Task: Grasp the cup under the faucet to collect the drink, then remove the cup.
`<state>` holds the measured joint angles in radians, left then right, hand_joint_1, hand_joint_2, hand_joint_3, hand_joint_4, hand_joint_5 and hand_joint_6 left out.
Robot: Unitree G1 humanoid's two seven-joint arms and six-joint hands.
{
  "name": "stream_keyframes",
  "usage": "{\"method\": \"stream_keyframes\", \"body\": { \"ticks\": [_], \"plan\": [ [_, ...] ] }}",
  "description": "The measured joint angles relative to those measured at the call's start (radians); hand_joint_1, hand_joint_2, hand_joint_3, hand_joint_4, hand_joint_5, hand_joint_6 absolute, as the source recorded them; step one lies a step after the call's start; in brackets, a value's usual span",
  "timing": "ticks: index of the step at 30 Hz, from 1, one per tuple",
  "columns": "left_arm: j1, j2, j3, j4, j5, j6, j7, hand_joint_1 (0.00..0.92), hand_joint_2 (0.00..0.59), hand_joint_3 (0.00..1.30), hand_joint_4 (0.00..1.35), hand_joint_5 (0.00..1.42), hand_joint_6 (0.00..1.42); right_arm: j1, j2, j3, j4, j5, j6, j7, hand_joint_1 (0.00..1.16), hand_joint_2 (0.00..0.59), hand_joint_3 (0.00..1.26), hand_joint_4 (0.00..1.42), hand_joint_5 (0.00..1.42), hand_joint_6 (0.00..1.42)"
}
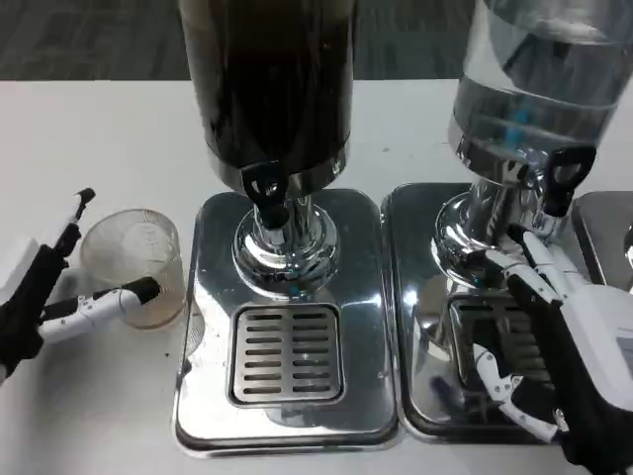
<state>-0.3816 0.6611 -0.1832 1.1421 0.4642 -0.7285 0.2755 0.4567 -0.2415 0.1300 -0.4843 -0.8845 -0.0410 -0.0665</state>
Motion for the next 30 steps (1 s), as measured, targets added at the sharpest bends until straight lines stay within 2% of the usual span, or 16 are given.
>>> {"method": "stream_keyframes", "body": {
  "ticks": [14, 22, 30],
  "plan": [
    [-0.026, -0.024, -0.031, 0.037, 0.017, -0.01, 0.011, 0.139, 0.057, 0.0, 0.0, 0.17, 0.34, 0.002, 0.001, 0.001, 0.0, 0.006, 0.0, -0.001, 0.67, 0.534, 0.23, 0.04, 0.05, 0.16],
    [-0.034, -0.041, -0.035, 0.05, 0.018, -0.024, 0.029, 0.14, 0.067, 0.0, 0.0, 0.16, 0.3, 0.015, 0.001, 0.001, -0.002, 0.004, 0.0, -0.001, 0.67, 0.533, 0.23, 0.04, 0.05, 0.16],
    [-0.052, -0.05, -0.043, 0.055, 0.022, -0.029, 0.044, 0.129, 0.1, 0.0, 0.0, 0.17, 0.33, 0.017, 0.003, 0.0, -0.002, 0.007, 0.0, -0.001, 0.67, 0.533, 0.23, 0.05, 0.05, 0.16]
  ]
}}
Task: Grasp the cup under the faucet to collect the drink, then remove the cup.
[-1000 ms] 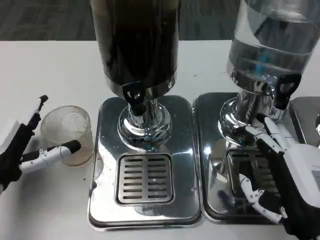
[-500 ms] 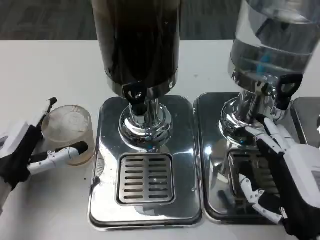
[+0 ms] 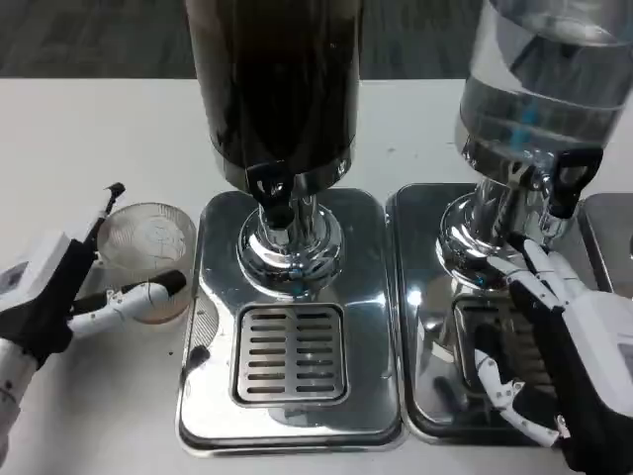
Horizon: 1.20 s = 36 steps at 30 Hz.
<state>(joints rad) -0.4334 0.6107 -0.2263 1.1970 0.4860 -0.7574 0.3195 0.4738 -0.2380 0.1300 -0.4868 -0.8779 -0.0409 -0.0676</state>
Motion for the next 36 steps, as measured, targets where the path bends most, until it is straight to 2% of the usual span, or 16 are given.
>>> {"method": "stream_keyframes", "body": {
  "ticks": [6, 10, 11, 15, 21, 26, 36],
  "plan": [
    [-0.009, -0.001, -0.007, 0.011, -0.002, -0.007, 0.0, 0.15, 0.157, 0.06, 0.03, 0.29, 0.42, 0.0, 0.0, -0.001, -0.007, 0.001, 0.0, 0.0, 0.67, 0.533, 0.23, 0.05, 0.05, 0.16],
    [-0.015, -0.006, -0.007, 0.019, -0.005, -0.014, 0.0, 0.192, 0.184, 0.2, 0.18, 0.42, 0.52, -0.001, 0.0, -0.003, -0.013, 0.001, 0.0, 0.0, 0.67, 0.533, 0.23, 0.05, 0.05, 0.16],
    [-0.018, -0.007, -0.007, 0.022, -0.005, -0.014, 0.0, 0.226, 0.189, 0.26, 0.24, 0.47, 0.58, -0.001, 0.0, -0.003, -0.013, 0.001, 0.0, 0.0, 0.67, 0.533, 0.23, 0.05, 0.05, 0.16],
    [-0.032, -0.009, -0.011, 0.032, -0.005, -0.014, 0.0, 0.246, 0.203, 0.4, 0.41, 0.62, 0.74, -0.004, 0.0, -0.004, -0.013, 0.002, 0.0, 0.0, 0.67, 0.533, 0.23, 0.05, 0.05, 0.16],
    [-0.034, -0.02, -0.013, 0.034, -0.005, -0.014, 0.021, 0.277, 0.207, 0.49, 0.53, 0.77, 0.91, -0.014, 0.0, -0.005, -0.013, 0.005, 0.0, 0.0, 0.67, 0.533, 0.23, 0.05, 0.05, 0.16],
    [-0.033, -0.025, -0.02, 0.034, -0.003, -0.026, 0.042, 0.274, 0.205, 0.52, 0.56, 0.81, 0.96, -0.015, -0.001, -0.007, -0.013, 0.012, 0.0, 0.0, 0.67, 0.533, 0.22, 0.06, 0.05, 0.16],
    [-0.007, -0.025, -0.022, 0.033, -0.003, -0.055, 0.079, 0.271, 0.205, 0.51, 0.56, 0.82, 0.96, -0.016, -0.003, -0.009, -0.013, 0.021, 0.0, 0.0, 0.68, 0.538, 0.22, 0.07, 0.05, 0.16]
  ]
}}
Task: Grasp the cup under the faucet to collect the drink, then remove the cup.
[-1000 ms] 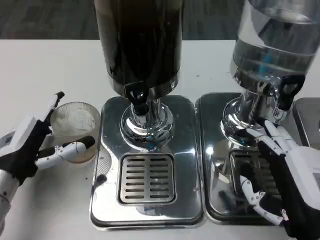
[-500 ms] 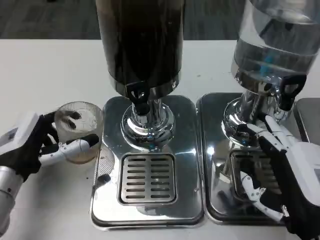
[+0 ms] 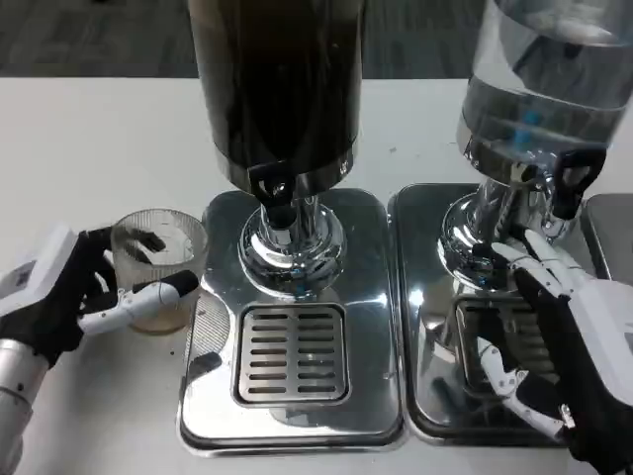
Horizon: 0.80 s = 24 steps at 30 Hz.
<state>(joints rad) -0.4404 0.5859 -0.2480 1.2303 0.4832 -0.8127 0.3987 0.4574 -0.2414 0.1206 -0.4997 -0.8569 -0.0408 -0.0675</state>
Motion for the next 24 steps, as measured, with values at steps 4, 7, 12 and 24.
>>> {"method": "stream_keyframes", "body": {
  "ticks": [4, 7, 12, 24],
  "plan": [
    [0.01, 0.001, 0.0, -0.001, 0.0, -0.012, 0.01, 0.271, 0.205, 0.51, 0.56, 0.82, 0.96, 0.0, 0.0, 0.0, 0.0, 0.002, 0.0, 0.0, 0.68, 0.539, 0.22, 0.07, 0.05, 0.16],
    [0.02, 0.004, 0.001, -0.005, 0.0, -0.023, 0.016, 0.27, 0.205, 0.51, 0.56, 0.82, 0.96, 0.0, 0.0, 0.0, 0.0, 0.002, 0.0, 0.0, 0.68, 0.539, 0.22, 0.07, 0.05, 0.16],
    [0.05, 0.015, 0.003, -0.026, 0.0, -0.052, 0.026, 0.264, 0.199, 0.5, 0.56, 0.82, 0.96, -0.002, 0.0, 0.0, 0.0, 0.005, 0.0, 0.0, 0.68, 0.54, 0.22, 0.07, 0.05, 0.15],
    [0.091, 0.025, 0.043, -0.064, -0.001, -0.118, 0.038, 0.248, 0.194, 0.5, 0.56, 0.82, 0.95, -0.006, 0.0, 0.0, 0.0, 0.014, 0.0, 0.0, 0.69, 0.54, 0.22, 0.08, 0.05, 0.15]
  ]
}}
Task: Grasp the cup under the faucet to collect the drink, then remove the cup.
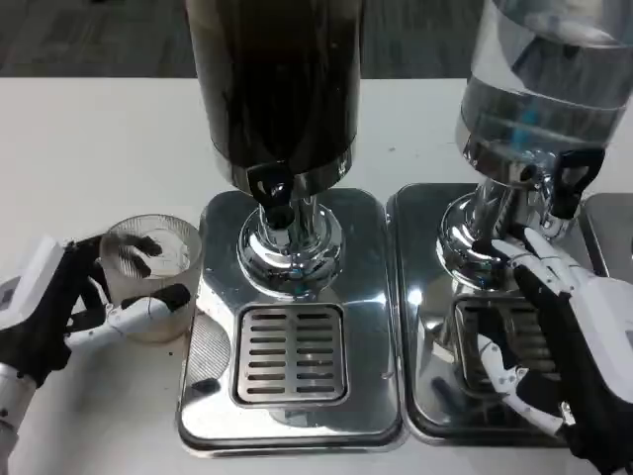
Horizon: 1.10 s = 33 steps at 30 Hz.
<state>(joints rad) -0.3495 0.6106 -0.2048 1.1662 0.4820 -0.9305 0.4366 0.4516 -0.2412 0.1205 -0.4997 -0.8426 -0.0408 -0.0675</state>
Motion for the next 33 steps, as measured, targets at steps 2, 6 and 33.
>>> {"method": "stream_keyframes", "body": {
  "ticks": [2, 6, 33],
  "plan": [
    [0.008, 0.0, 0.007, -0.011, 0.0, -0.017, 0.0, 0.246, 0.194, 0.5, 0.56, 0.82, 0.95, -0.004, 0.0, 0.0, 0.0, 0.0, 0.0, 0.0, 0.69, 0.54, 0.22, 0.08, 0.05, 0.15],
    [0.029, 0.0, 0.027, -0.035, 0.0, -0.04, 0.0, 0.229, 0.191, 0.5, 0.56, 0.82, 0.95, -0.009, 0.0, 0.0, 0.0, 0.0, 0.0, 0.0, 0.69, 0.541, 0.22, 0.08, 0.05, 0.15],
    [0.043, -0.043, 0.033, -0.093, 0.0, -0.089, -0.057, 0.2, 0.184, 0.5, 0.56, 0.82, 0.95, -0.005, -0.01, -0.026, -0.019, 0.007, 0.0, 0.013, 0.69, 0.551, 0.22, 0.09, 0.05, 0.15]
  ]
}}
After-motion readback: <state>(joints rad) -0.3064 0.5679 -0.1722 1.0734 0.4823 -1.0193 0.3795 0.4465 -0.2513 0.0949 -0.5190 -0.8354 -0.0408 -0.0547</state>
